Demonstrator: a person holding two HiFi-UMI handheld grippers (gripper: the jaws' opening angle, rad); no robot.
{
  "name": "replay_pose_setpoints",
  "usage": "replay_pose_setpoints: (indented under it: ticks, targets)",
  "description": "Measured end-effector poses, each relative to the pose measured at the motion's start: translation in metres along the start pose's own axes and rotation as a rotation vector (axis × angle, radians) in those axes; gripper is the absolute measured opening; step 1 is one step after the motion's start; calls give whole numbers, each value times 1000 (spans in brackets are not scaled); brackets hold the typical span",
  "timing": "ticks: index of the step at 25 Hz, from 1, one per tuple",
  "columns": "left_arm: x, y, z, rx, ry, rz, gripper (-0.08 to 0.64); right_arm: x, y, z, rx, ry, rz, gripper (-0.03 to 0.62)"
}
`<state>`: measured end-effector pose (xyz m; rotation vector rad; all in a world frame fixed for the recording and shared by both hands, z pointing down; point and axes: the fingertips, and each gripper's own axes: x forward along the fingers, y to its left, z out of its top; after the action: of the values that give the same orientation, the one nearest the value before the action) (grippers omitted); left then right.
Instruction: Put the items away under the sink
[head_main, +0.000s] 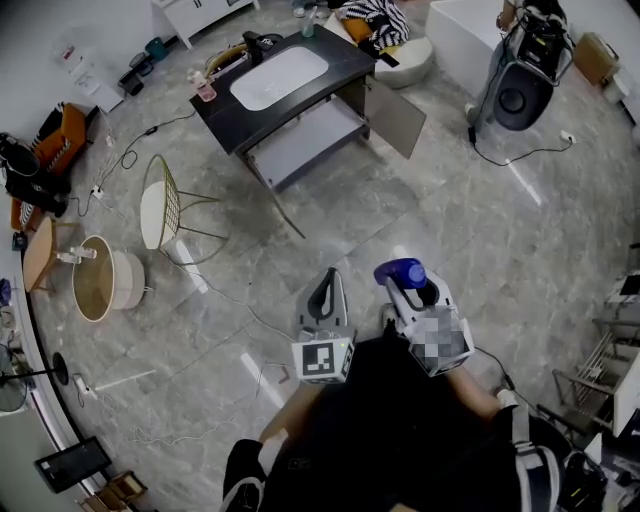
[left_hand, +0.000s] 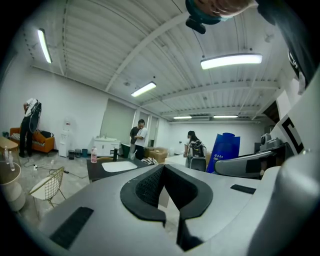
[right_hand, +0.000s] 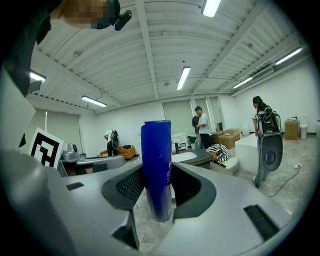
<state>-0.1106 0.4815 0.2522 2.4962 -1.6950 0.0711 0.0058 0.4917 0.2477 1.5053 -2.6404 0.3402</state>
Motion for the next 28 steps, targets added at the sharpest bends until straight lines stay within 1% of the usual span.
replay_pose_setpoints:
  ticks: [3, 6, 7, 9, 10, 16, 19, 21, 25, 28]
  targets:
    - [-3, 7, 6, -31, -25, 3, 17, 2, 7, 5, 11, -15, -7, 149]
    - [-4, 17, 2, 2, -13, -21, 16, 7, 14, -1, 17, -22, -14, 149]
    - [-5, 21, 2, -5, -17, -23, 17, 10, 17, -3, 18, -23, -18, 149]
    - [-7, 29, 5, -53, -35, -16, 17, 15, 24, -8, 25, -18, -30, 149]
    - [-8, 33, 6, -65, -38, -18, 17, 17, 27, -10, 29, -13, -37, 149]
    - [0, 41, 2, -58, -22, -45, 17, 38, 32, -6, 40, -28, -58, 149]
    - [12, 42, 3, -68, -23, -41, 17, 50, 23, -3, 36, -30, -47, 149]
    - [26, 43, 4, -61, -31, -35, 16, 61, 11, -1, 28, -32, -37, 149]
    - [63, 40, 6, -47, -32, -9, 17, 86, -22, 5, 0, -43, 3, 149]
    - [100, 33, 7, -46, -33, 23, 17, 105, -54, 14, -29, -47, 45, 149]
